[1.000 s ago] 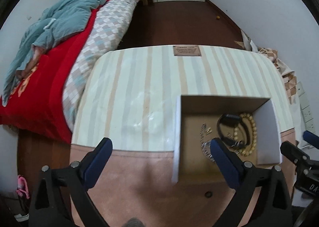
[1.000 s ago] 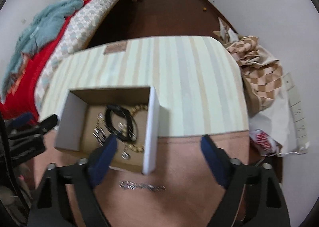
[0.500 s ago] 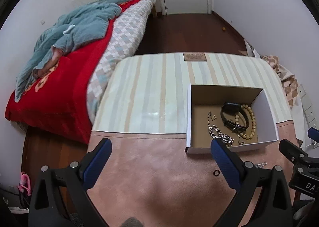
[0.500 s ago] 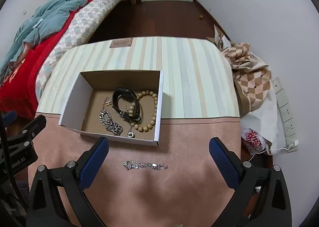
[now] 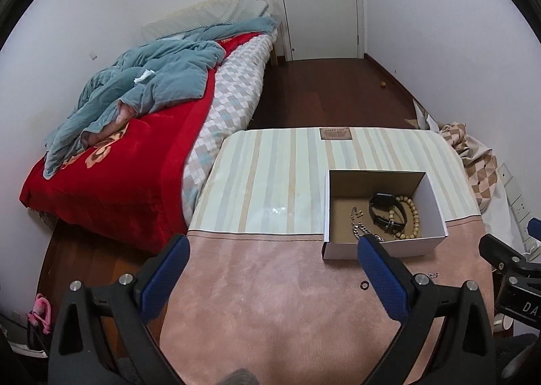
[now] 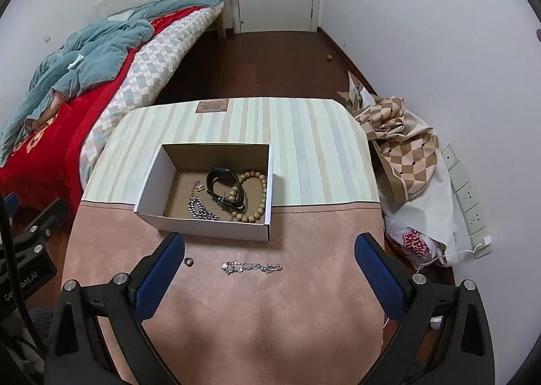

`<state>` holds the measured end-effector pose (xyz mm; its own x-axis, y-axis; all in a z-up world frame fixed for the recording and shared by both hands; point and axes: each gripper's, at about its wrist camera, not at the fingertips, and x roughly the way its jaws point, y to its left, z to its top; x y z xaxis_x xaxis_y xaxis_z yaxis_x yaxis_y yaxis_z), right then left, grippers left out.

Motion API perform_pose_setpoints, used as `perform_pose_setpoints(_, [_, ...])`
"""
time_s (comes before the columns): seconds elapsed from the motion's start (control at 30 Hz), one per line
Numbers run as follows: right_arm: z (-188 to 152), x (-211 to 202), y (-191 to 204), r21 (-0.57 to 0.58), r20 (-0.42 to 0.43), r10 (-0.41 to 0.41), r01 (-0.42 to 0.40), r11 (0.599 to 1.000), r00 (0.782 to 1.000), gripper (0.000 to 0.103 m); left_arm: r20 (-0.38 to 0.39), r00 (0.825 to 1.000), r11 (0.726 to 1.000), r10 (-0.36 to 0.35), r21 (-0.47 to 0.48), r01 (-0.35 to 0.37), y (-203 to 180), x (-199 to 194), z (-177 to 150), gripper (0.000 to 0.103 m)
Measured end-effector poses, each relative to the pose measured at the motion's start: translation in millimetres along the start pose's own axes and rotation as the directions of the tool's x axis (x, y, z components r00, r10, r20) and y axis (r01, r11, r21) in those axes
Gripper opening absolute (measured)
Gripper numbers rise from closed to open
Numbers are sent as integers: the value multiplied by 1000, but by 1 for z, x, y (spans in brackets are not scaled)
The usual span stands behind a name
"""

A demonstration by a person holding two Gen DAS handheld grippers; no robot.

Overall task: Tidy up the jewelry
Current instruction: 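Withdraw both tools from the box above the table, then grasp the silver link bracelet with the right tool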

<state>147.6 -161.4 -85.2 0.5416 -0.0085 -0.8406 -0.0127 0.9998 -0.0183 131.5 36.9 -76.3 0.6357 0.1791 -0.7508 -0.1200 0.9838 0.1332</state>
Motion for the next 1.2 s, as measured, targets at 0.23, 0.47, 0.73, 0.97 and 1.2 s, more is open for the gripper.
perform_pose_setpoints(0.23, [-19,-9,-7,45,27,42,-43,998,999,102,-14,999,999,45,-21,-46,-1,-1,-21,101])
perform_pose_setpoints(0.47, [-66,63,-39,140,-71,45,-35,990,996,101,-106,987,993,117,-5,-118,-16,54,-65,101])
perform_pose_setpoints(0.73, [-95,135,-41,136,-116,100,-84,987,988,59,-215,965,989,147,47,-140,-24,105,-87,101])
perform_pose_setpoints(0.97, [-89,142,-5,-7,-57,184,-185,983,981,56,-247,954,985,171,58,-162,-13,122,-95,101])
perform_pose_setpoints(1.2, [-96,151,43,-230,-52,93,-103,968,994,53,-285,937,979,202,52,-196,4,137,-102,101])
